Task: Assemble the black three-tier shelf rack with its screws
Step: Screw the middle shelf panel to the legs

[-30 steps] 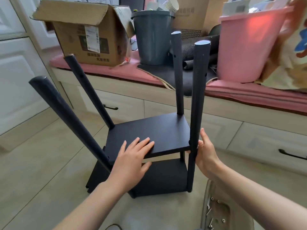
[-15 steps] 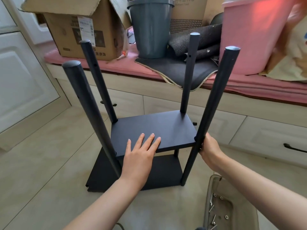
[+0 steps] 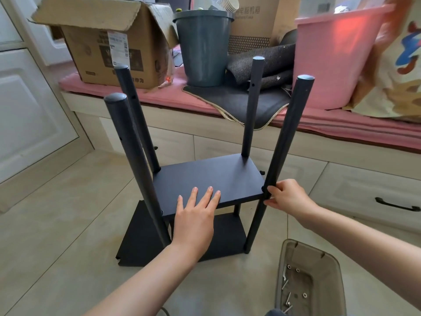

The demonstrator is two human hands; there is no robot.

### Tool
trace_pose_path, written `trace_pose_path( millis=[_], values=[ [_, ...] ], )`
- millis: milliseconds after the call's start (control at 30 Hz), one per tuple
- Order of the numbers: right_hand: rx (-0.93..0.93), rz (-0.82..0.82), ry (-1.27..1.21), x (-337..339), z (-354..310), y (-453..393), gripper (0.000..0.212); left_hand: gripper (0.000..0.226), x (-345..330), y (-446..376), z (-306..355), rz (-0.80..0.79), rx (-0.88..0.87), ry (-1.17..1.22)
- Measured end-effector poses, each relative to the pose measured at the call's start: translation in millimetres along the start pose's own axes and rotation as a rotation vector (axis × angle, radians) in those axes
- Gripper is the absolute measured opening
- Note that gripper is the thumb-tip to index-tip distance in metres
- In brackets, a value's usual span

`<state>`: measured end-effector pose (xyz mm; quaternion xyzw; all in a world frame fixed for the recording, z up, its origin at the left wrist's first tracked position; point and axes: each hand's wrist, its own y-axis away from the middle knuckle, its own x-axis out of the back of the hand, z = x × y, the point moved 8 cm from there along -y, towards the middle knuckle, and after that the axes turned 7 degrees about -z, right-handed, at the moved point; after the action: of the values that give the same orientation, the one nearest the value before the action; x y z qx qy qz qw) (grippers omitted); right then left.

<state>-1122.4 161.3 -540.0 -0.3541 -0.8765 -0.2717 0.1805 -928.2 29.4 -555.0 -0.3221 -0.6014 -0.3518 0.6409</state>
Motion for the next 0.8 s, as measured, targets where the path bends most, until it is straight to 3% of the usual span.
trace_pose_path(
  millis=[267,400,500,567,633,733,800],
  values=[
    [-0.005,0.015,0.010,11,-21,-44,0.017,0.072,15,-3,11,-0.080,-0.107,0.116],
    [-0.017,0.055,-0.137,17,-22,-62,0.017,0.063,29,11,13,-0.139,-0.197,0.569],
    [-0.044,0.085,-0.205,16,-14,-59,0.022,0.038,27,30,-2,-0.307,-0.191,0.845],
    [-0.062,0.089,-0.158,14,-8,-51,0.023,0.022,20,40,-25,-0.481,-0.100,0.921],
    [-0.082,0.043,-0.084,4,-4,-38,0.011,0.023,14,47,-59,-0.566,0.088,0.957],
    [-0.082,-0.109,-0.002,-27,-7,-12,0.024,0.032,14,43,-119,-0.379,0.442,1.046],
    [-0.020,-0.205,0.072,-49,-22,5,0.027,0.031,14,36,-144,-0.226,0.562,1.173]
  ],
)
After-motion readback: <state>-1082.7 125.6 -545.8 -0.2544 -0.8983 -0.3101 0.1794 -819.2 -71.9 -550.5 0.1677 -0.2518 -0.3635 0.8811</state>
